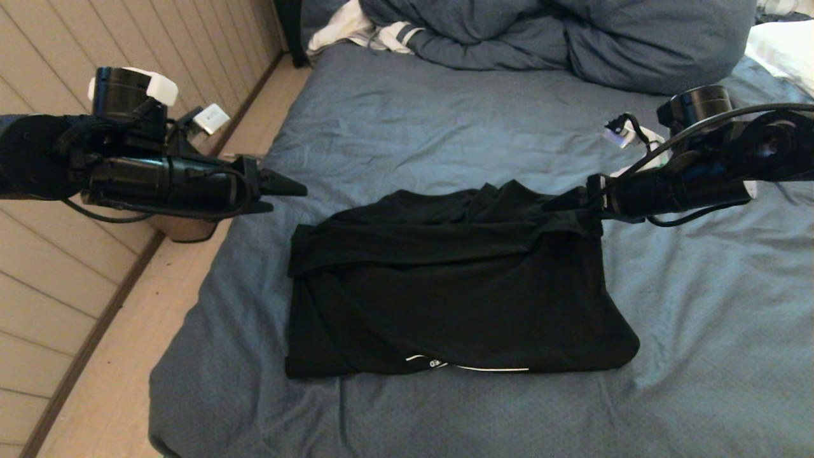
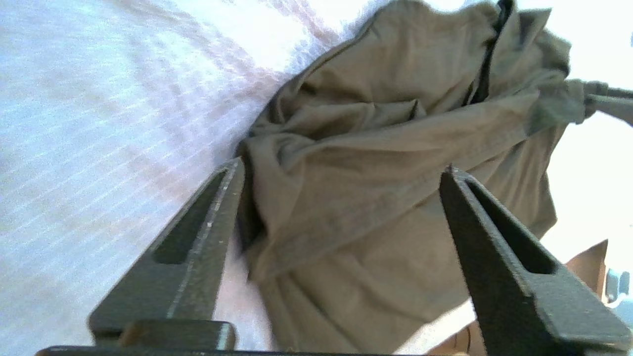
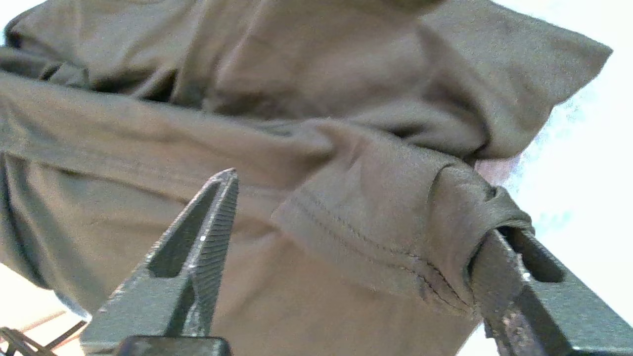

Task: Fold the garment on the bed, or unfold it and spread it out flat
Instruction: Fold the black T-shirt

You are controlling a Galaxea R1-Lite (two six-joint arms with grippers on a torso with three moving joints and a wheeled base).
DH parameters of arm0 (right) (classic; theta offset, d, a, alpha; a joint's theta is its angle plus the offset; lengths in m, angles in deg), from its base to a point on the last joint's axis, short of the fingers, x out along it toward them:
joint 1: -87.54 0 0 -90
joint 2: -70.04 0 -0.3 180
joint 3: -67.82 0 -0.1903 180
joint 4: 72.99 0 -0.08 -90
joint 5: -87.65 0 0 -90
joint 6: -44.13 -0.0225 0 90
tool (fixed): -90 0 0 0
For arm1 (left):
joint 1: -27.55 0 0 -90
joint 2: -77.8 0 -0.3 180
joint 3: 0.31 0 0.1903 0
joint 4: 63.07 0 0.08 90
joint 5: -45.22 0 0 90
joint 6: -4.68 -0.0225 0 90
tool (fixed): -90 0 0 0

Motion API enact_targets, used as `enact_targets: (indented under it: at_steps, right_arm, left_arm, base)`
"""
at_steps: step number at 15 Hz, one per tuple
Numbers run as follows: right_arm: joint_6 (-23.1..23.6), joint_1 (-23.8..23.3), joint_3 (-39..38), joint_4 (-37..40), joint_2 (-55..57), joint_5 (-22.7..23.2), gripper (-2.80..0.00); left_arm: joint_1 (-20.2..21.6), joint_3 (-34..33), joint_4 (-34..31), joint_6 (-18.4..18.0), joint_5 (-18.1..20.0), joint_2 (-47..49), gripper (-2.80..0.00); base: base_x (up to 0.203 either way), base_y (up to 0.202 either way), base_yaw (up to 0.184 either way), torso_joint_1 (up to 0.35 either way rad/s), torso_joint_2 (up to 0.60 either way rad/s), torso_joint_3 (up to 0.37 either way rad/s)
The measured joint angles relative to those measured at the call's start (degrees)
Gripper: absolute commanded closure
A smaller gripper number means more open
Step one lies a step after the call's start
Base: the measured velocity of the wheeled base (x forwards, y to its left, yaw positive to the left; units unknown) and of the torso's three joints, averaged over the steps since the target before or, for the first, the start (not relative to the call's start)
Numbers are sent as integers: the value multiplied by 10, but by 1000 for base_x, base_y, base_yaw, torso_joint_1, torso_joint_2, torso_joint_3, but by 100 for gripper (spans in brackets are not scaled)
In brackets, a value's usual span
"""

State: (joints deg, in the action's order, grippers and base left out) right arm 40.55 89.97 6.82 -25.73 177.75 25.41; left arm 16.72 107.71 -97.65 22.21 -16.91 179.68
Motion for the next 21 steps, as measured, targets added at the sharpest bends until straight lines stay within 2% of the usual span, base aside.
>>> enact_targets:
  at_steps: [9, 10, 11, 14, 16, 18, 21]
  right_arm:
    - [2, -14, -39, 0, -56, 0, -280]
    - [1, -18, -40, 0, -56, 1, 0]
    - [-1, -27, -40, 0, -59, 1, 0]
    - [-4, -37, -63, 3, -94, 7, 0]
    - [-1, -32, -110, 0, -135, 11, 0]
    - [-1, -24, -187, -22, -188, 12, 0]
    - [-31, -13, -263, -79, -243, 14, 0]
  left_arm:
    - [22, -42, -36, 0, 1, -89, -280]
    - [22, -44, -38, 0, 1, -96, -280]
    - [22, -46, -42, 0, 0, -104, 0]
    - [17, -46, -90, 0, 1, -131, 0]
    - [-9, -50, -122, -1, 1, -144, 0]
    - [-58, -57, -127, -2, -11, -144, 0]
    - [-130, -76, -130, -11, -54, -122, 0]
  base:
    - [0, 0, 0, 0, 0, 0]
    - [0, 0, 0, 0, 0, 0]
    - [0, 0, 0, 0, 0, 0]
    - [0, 0, 0, 0, 0, 0]
    - [0, 0, 0, 0, 0, 0]
    - [0, 0, 0, 0, 0, 0]
    - [0, 0, 0, 0, 0, 0]
